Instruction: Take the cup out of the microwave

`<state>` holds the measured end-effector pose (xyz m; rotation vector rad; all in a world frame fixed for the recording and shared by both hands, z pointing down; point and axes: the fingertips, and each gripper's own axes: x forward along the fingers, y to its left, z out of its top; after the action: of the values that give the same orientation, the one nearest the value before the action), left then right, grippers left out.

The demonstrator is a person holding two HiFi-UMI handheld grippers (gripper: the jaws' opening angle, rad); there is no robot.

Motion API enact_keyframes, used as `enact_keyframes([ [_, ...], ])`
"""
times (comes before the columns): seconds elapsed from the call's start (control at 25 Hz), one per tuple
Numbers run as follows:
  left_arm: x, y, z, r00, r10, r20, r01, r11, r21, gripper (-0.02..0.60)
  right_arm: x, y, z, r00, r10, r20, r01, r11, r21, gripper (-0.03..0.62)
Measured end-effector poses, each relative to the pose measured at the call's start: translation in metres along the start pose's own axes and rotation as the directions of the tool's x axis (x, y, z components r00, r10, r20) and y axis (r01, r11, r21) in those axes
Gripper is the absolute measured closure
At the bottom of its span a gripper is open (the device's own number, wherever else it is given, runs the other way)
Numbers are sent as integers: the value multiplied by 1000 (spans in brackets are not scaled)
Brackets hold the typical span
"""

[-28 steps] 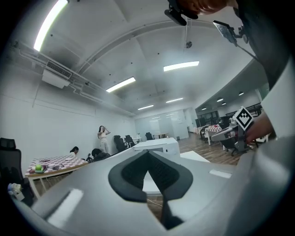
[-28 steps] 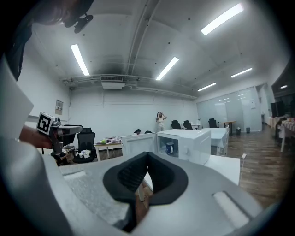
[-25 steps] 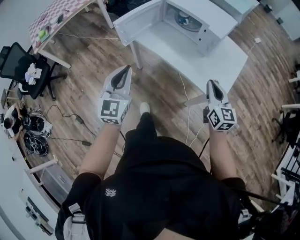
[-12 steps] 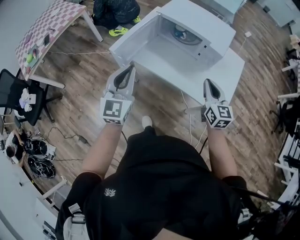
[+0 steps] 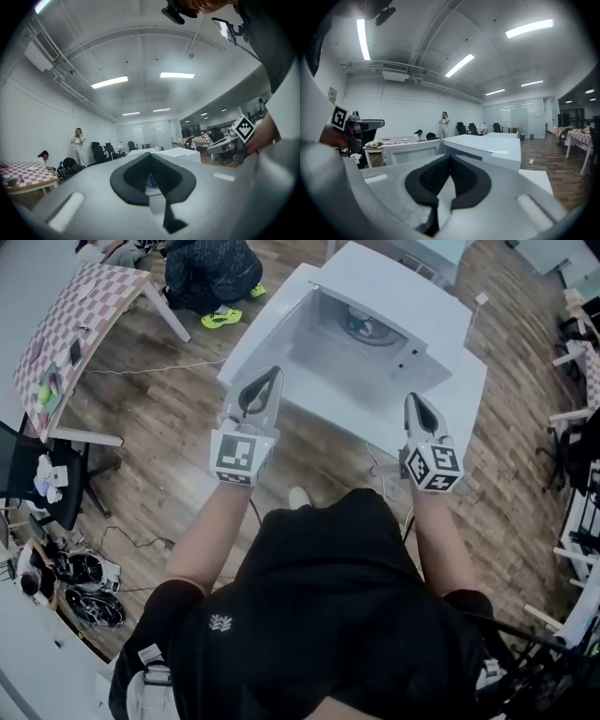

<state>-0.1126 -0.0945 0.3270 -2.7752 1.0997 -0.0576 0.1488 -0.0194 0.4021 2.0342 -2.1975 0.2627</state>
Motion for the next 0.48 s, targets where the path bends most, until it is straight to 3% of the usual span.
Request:
enact_keyframes([
  [0.32,68,7,-12,998,-55,-7,54,997,-53,580,63,-11,1,1000,-6,-3,6,1000,-4,592],
  [0.48,99,9,-15,998,-62,-11,62,998,-28,580,101,-19,-4,1000,18,-14,-18,1000,5,592],
])
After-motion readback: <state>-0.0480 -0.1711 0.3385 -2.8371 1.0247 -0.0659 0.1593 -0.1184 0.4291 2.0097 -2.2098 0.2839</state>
